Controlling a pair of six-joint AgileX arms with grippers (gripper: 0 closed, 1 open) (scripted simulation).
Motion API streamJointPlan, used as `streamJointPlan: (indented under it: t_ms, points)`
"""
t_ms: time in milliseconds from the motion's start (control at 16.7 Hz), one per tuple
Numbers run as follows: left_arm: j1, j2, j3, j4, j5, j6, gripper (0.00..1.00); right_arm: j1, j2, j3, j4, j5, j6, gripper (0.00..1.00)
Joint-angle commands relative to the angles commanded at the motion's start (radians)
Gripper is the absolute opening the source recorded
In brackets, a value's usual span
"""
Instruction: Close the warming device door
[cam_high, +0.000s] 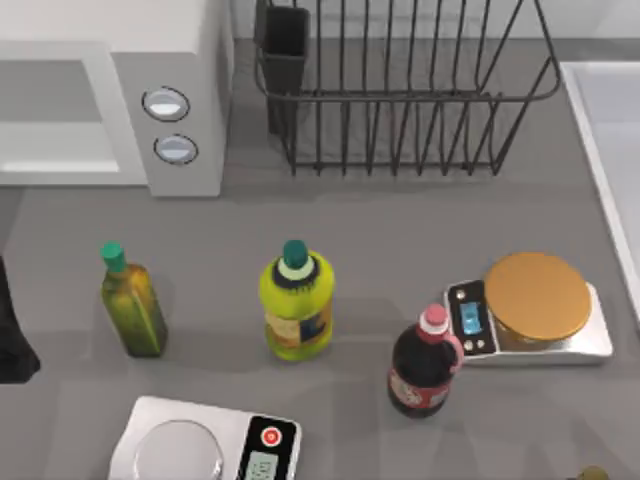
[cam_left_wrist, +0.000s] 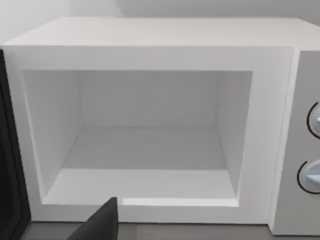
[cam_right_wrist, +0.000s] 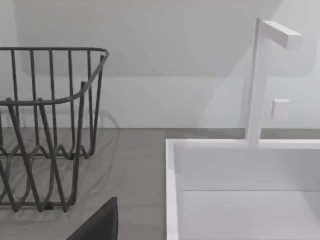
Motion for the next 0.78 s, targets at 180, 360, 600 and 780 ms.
streamJointPlan:
  t_ms: [180,360,600,780]
  points:
    - [0.0,0.0,0.0,0.0,0.0,0.0,0.85,0.0,0.0,0.0,0.0,0.0,0.0,1.0]
    - [0.0,0.0,0.0,0.0,0.0,0.0,0.62,0.0,0.0,0.0,0.0,0.0,0.0,1.0]
    - [0.0,0.0,0.0,0.0,0.0,0.0,0.32,0.0,0.0,0.0,0.0,0.0,0.0,1.0]
    - [0.0,0.0,0.0,0.0,0.0,0.0,0.1,0.0,0.0,0.0,0.0,0.0,0.0,1.0]
